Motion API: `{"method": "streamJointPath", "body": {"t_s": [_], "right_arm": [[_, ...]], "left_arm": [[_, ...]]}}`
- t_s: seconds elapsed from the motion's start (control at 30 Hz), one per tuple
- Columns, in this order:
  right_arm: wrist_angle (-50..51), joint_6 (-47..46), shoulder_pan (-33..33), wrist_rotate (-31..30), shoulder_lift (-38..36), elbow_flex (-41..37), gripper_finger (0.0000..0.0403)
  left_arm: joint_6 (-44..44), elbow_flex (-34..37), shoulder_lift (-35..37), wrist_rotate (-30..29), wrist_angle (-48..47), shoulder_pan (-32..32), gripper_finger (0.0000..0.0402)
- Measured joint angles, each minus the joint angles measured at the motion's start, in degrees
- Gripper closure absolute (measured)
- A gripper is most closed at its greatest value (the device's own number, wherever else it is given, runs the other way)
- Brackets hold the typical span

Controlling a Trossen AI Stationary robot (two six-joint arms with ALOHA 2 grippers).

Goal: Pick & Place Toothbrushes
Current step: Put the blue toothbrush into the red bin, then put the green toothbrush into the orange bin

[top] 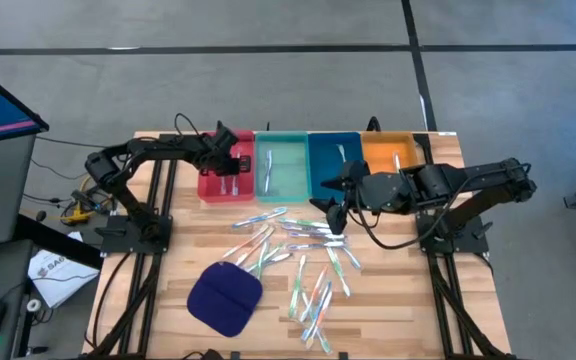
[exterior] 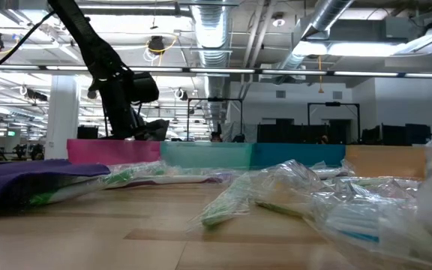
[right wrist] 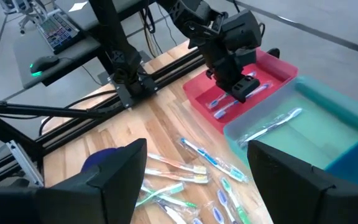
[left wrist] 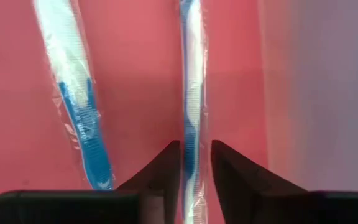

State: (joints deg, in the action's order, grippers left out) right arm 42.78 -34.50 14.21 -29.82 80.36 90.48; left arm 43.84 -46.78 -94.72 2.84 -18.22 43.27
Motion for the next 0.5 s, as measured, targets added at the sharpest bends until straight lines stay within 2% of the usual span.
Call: {"method": "streamJointPath", "body": {"t_s": [0.3,0.5], "right_arm": [[0.0,0.6,-0.8,-0.1,0.0,0.0,0.0129],[0.0,0.6,-0.8,-0.2,0.0,0.0,0.0129]], "left_arm": [[-1.3,0.0,2.1,3.5,0.2,-0.1,0.0191],[-1.6,0.0,8.9,0.3,0.7,0.6,0.0152]]}}
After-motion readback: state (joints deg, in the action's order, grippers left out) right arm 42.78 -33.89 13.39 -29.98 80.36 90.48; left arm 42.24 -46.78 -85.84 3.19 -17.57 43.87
